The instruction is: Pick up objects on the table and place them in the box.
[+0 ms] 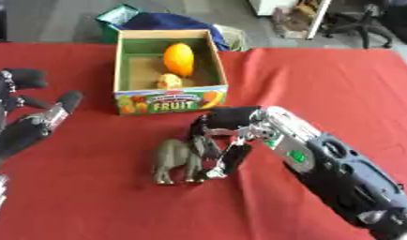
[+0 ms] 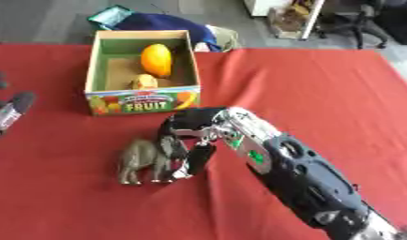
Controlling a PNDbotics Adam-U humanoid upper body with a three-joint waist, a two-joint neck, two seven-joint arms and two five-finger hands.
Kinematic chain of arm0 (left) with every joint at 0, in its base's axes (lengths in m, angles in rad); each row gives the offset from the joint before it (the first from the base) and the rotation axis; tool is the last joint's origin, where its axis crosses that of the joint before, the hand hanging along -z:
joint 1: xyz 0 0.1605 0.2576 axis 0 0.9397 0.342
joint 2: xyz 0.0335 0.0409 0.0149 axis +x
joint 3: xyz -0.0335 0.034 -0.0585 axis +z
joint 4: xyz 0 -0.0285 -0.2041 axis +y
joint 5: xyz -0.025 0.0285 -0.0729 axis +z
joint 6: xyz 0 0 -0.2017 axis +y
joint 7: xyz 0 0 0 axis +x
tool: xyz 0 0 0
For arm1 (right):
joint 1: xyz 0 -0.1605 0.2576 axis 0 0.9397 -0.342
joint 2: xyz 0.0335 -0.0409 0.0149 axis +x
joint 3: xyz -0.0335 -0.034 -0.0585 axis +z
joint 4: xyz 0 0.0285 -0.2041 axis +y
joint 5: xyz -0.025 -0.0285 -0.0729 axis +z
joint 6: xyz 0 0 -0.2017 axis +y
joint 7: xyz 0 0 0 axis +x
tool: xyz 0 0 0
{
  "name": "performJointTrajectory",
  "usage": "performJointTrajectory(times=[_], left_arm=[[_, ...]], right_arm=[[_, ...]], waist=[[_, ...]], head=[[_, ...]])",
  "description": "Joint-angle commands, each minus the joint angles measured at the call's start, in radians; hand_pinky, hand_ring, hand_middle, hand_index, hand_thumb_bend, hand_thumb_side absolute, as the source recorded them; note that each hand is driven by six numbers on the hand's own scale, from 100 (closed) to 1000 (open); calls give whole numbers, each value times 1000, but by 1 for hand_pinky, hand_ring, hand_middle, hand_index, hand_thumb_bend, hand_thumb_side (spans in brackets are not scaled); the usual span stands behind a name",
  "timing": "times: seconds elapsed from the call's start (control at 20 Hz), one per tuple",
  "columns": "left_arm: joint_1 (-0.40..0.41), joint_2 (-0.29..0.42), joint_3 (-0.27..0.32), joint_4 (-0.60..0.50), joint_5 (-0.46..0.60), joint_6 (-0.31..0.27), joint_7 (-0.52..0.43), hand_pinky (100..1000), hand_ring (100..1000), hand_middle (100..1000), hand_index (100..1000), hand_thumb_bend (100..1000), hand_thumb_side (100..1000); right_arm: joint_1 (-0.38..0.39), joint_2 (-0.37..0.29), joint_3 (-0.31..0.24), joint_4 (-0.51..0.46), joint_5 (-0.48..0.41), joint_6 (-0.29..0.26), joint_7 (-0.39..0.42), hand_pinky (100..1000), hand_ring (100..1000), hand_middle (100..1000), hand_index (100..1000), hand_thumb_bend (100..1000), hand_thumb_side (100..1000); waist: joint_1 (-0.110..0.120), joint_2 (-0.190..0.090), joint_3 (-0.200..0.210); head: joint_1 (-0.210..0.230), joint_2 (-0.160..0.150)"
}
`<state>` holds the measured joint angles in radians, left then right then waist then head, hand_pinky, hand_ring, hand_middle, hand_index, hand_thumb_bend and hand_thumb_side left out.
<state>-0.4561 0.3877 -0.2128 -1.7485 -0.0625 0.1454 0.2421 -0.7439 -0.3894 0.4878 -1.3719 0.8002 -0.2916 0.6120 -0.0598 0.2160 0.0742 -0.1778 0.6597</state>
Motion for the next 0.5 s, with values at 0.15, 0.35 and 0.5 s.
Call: performJointTrajectory(times=[0.15, 0.35, 0.5], left_arm=[[-8, 16, 2, -10, -5, -2, -4, 534, 713, 540, 672, 695, 375], [-8, 16, 3, -10, -5, -2, -6, 534, 713, 540, 673, 692, 376], [-7, 16, 3, -10, -5, -2, -8, 535, 713, 541, 673, 691, 377]], right_arm=[[-4, -13, -7, 8, 21, 3, -46, 604, 418, 398, 551, 285, 385], [-2, -15, -12, 6, -3, 13, -71, 537, 298, 262, 419, 223, 338], [-3, -24, -19, -18, -41, 25, -76, 518, 280, 237, 398, 185, 308]], waist=[[6, -15, -3], [7, -16, -4], [9, -17, -6]], head=[[0, 5], [0, 4], [2, 4]])
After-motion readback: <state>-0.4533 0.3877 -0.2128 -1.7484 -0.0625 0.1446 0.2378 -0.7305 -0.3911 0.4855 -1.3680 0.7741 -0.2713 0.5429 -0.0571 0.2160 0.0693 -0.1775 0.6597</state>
